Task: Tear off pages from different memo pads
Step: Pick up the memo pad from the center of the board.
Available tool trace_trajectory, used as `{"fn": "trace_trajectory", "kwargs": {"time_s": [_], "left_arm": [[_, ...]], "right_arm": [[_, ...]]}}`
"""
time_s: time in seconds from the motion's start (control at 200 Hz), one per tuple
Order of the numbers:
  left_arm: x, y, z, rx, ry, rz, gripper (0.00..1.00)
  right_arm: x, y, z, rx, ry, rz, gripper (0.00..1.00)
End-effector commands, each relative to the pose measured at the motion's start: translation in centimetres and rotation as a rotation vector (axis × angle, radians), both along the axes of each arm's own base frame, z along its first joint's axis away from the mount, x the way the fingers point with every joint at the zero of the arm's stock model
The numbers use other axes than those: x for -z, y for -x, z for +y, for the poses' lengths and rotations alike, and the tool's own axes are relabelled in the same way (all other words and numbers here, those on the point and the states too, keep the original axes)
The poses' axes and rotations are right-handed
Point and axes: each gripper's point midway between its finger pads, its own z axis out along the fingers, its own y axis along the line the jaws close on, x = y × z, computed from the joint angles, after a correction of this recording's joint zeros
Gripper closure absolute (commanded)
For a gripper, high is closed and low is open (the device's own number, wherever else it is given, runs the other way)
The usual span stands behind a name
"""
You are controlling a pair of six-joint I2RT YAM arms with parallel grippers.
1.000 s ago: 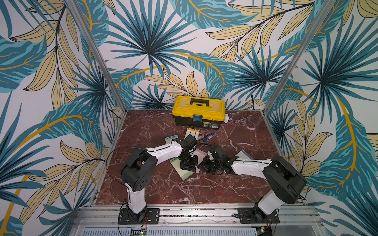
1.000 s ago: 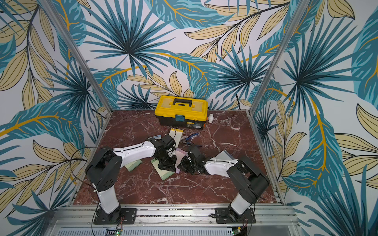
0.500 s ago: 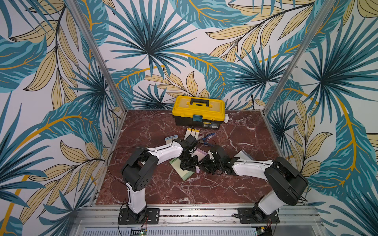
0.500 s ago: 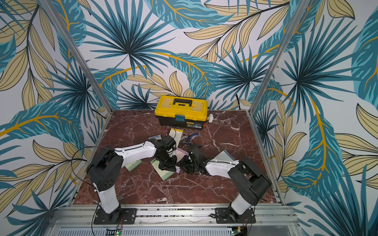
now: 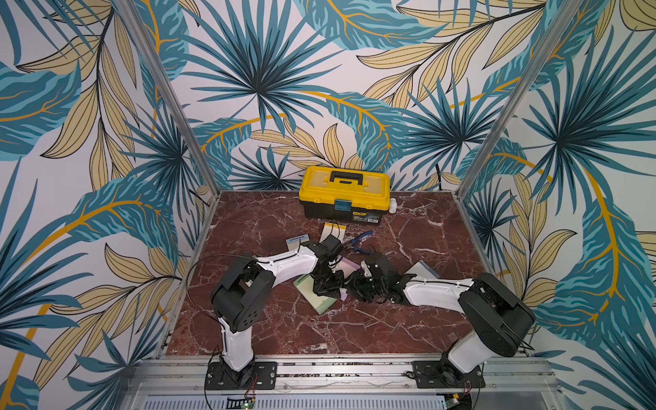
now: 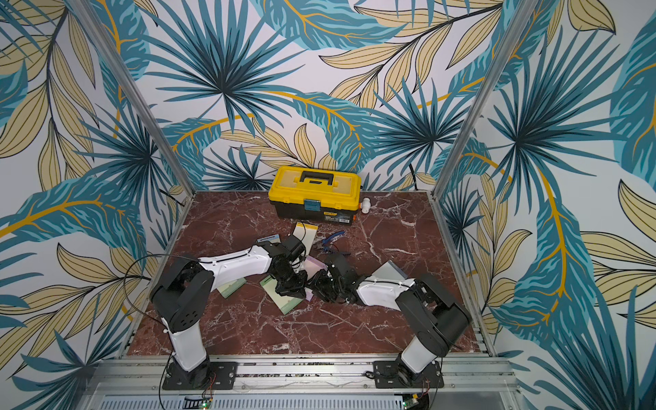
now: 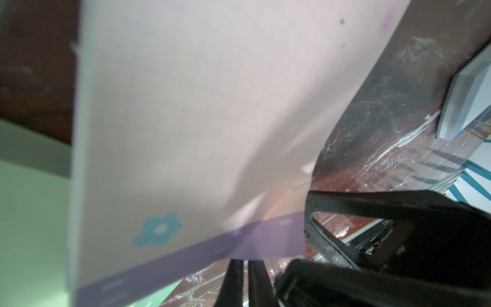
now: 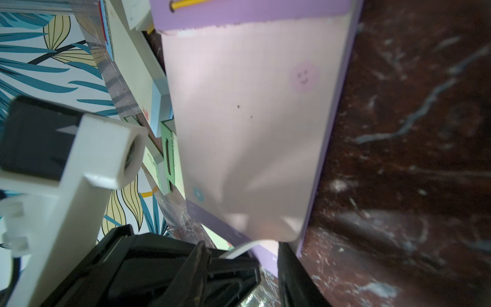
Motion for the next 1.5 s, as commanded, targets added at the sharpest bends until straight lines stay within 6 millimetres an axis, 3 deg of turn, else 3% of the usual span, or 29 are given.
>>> {"fn": "trace_trajectory", "kwargs": {"time_s": [0.0,0.396,0.882,1.222,1.498], "left_arm": [[0.5,-0.5,0.3,-0.010,-0.017,-0.029,0.92],[0.4,-0.4,0.2,-0.007,-0.011,-0.027,0.92],[0.3,-0.3,0.1,0.000,0.000,-0.025,0.91],[0.5,-0.3,0.0,0.000,0.006,-0.023,0.91],[-2.3,-1.4,-1.1,-0.003,0.079,-0.099,0.86]], "right_arm": [[1.1,0.9,-1.4,0.009,0.061,0.020,0.54],[1.2,-0.2,-1.5,0.022,0.045,0.003,0.52],[-0.8,-1.3,-1.3,-0.002,0.050,-0.046,0.53],[0.3,-1.0,-1.7,0.011,0.058,-0.021,0.52],[0.0,-1.0,-1.1,-0.020,0.043,-0.018,0.56]]}}
